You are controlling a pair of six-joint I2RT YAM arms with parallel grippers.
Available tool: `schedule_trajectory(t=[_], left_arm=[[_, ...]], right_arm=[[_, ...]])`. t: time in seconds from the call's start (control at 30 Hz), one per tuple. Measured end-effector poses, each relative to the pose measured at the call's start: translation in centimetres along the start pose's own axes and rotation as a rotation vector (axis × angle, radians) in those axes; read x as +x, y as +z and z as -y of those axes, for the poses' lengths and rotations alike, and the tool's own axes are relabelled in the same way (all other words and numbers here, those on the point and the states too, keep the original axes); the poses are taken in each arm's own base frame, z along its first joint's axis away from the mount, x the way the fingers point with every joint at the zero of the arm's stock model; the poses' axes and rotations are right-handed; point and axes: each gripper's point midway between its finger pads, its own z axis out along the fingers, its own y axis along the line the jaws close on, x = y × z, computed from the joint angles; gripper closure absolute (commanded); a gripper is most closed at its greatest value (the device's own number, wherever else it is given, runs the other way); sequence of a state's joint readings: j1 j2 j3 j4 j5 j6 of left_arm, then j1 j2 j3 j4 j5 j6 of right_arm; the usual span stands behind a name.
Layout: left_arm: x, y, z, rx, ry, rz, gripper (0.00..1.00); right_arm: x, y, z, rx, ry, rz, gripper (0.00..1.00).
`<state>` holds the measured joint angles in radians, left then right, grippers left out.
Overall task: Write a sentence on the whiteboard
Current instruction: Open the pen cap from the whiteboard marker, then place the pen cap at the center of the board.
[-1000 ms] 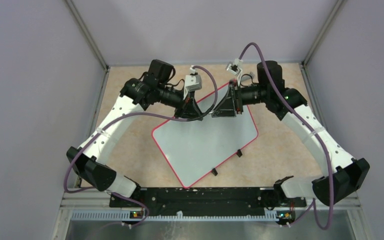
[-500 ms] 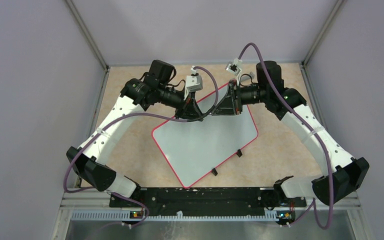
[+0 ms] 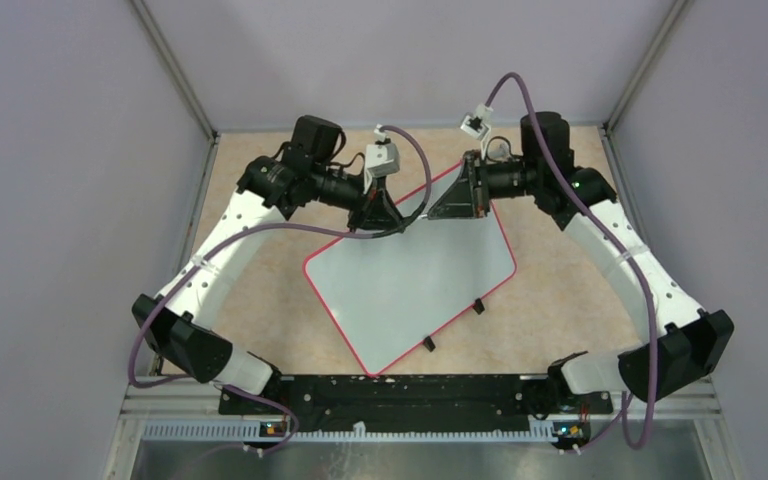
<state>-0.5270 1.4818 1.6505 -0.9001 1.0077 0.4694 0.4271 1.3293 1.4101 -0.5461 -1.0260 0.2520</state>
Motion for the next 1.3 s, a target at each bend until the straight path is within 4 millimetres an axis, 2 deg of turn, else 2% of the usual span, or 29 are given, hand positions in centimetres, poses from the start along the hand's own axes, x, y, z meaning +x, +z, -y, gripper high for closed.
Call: schedule_trajectory(t=[0.07,0.2,0.33,0.4,0.47,0.63,0.67,0.73,0.77,0.83,0.97,1.07,1.13,1.3], left_arm=[[0.4,-0.6,-0.6,-0.029,-0.006,-0.003,1.00],[2.1,-2.5,-2.1,-0.111,-0.054,-0.035,1.00],[2.9,-3.3,-2.4,-0.135,-0.079,-0.058,1.00],[3.1,-4.3,-3.1,-0.164,-0.098,-0.052,1.00],[3.3,-6.5,-4.9,-0.243,-0.134,-0.030,1.00],[4.9,-15.8,-11.0,-0.602,-0.242,0.041,1.00],[5.9,-18.0,-12.1,-0.685,-0.272,0.049,1.00],[8.5,-20.9,-13.4,-0.800,-0.333,0.046,1.00],[9.9,-21.6,-13.7,-0.831,-0.367,0.038,1.00],[14.0,-22.5,-14.2,-0.885,-0.464,-0.004,1.00],[22.1,-22.3,-14.0,-0.927,-0.647,-0.134,1.00],[26.5,-21.7,-13.2,-0.927,-0.739,-0.220,1.00],[28.8,-21.3,-12.6,-0.928,-0.782,-0.270,1.00],[32.4,-20.8,-11.9,-0.936,-0.838,-0.343,1.00]], right_arm=[[-0.8,-0.6,0.4,0.004,0.014,0.017,1.00],[-4.0,-3.8,1.6,0.059,0.026,0.104,1.00],[-7.4,-6.0,1.3,0.099,-0.055,0.162,1.00],[-8.0,-6.7,1.0,0.113,-0.082,0.173,1.00],[-8.1,-7.0,1.2,0.133,-0.095,0.175,1.00],[-6.7,-7.3,3.1,0.214,-0.062,0.140,1.00],[-6.4,-7.3,3.5,0.227,-0.055,0.129,1.00],[-5.6,-7.4,4.4,0.264,-0.051,0.101,1.00],[-5.1,-7.5,5.0,0.289,-0.051,0.083,1.00],[-4.4,-7.7,6.0,0.330,-0.058,0.052,1.00],[-2.8,-8.4,7.5,0.408,-0.079,-0.013,1.00],[-2.1,-8.8,8.1,0.444,-0.098,-0.048,1.00],[-1.8,-9.0,8.4,0.455,-0.110,-0.063,1.00],[-0.1,-8.8,8.9,0.463,-0.115,-0.096,1.00]])
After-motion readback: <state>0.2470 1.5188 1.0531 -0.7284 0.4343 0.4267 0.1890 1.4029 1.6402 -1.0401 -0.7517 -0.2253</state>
